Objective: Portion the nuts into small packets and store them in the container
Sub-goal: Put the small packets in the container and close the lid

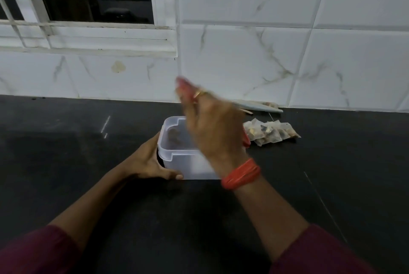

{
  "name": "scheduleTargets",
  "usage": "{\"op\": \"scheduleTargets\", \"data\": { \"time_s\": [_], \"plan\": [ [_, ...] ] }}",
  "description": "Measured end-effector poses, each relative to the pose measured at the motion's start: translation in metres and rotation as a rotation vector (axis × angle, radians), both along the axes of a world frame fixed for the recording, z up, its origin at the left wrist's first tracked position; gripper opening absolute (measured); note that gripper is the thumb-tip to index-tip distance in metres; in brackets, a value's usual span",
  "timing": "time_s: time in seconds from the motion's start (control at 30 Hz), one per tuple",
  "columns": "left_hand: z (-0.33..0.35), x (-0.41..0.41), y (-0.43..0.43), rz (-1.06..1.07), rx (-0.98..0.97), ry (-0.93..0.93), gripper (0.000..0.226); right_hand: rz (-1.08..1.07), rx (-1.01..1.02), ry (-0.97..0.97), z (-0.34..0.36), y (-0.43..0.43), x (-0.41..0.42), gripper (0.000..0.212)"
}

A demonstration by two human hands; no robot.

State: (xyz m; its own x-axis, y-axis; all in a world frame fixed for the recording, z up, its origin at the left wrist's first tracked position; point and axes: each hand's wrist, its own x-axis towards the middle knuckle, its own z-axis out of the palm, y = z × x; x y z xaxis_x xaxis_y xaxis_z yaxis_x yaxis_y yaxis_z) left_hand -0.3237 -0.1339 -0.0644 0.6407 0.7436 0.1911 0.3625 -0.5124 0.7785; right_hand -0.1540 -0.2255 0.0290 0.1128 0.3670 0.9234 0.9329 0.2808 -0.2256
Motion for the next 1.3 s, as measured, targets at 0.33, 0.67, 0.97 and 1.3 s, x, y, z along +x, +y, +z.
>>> {"op": "scheduleTargets", "data": {
  "time_s": [0.33,0.67,0.97,1.3],
  "plan": [
    [0.004,-0.006,-0.003,-0.074,-0.047,0.011,0.108,0.125,0.042,1.086,0.027,-0.053,0.168,0.04],
    [0.01,-0.012,-0.029,-0.2,-0.098,0.013,0.124,0.159,-0.284,1.553,-0.05,-0.103,0.191,0.025],
    [0.018,-0.042,-0.014,-0.245,-0.031,0.178,0.096,-0.337,-0.963,0.66,-0.073,-0.112,0.227,0.041],
    [0.054,0.027,0.082,-0.122,0.073,0.215,0.034,-0.562,-0.842,-0.149,-0.032,-0.056,0.234,0.041]
  ]
}}
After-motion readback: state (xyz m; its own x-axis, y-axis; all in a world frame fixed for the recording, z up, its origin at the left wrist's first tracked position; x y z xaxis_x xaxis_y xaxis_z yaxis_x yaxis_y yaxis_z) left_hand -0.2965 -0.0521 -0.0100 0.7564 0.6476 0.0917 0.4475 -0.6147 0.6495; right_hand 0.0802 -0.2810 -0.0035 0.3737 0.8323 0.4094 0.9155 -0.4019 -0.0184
